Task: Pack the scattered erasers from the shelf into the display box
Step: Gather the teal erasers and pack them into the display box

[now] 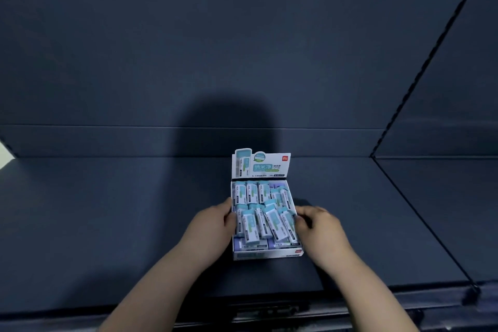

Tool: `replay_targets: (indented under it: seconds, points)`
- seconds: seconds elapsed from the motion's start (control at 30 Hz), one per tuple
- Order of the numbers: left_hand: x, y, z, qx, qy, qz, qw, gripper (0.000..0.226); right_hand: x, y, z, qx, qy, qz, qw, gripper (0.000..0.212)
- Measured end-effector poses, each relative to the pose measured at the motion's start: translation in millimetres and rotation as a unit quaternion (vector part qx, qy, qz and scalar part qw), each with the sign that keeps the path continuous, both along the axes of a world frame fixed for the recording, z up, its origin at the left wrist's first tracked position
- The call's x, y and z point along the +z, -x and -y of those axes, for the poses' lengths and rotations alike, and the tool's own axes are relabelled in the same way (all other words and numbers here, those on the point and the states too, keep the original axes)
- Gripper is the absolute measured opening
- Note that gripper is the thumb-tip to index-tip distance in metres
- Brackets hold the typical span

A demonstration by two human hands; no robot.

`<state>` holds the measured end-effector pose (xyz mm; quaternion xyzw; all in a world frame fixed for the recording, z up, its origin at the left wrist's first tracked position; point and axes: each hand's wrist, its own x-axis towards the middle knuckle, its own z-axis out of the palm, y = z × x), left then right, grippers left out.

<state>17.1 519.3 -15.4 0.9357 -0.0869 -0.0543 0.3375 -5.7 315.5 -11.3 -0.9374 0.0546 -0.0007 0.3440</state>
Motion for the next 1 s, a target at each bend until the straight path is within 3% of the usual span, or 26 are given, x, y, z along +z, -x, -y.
replay_targets:
  seconds: [0.3,0.4,0.53,1.0]
  points:
    - [7.0,17.2,-9.4,-0.022,-0.093,0.058,0.994,0.035,5.4,17.0,3.7,0.004,0.020,0.001,1.000,0.028]
    - [13.3,14.9,-11.1,-0.026,-0.192,0.128,0.973,0.049,12.4,16.8,3.2,-0.036,0.052,0.034,0.997,0.036]
    - [19.7,3.7,-3.7,-0.079,-0.325,0.133,0.933,0.071,24.5,21.1,-2.6,-0.015,0.043,0.076,0.996,0.035]
    - [30.5,8.3,13.3,-0.025,-0.379,0.057,0.923,0.069,42.1,-7.2,15.5,0.139,0.062,0.094,0.984,0.035]
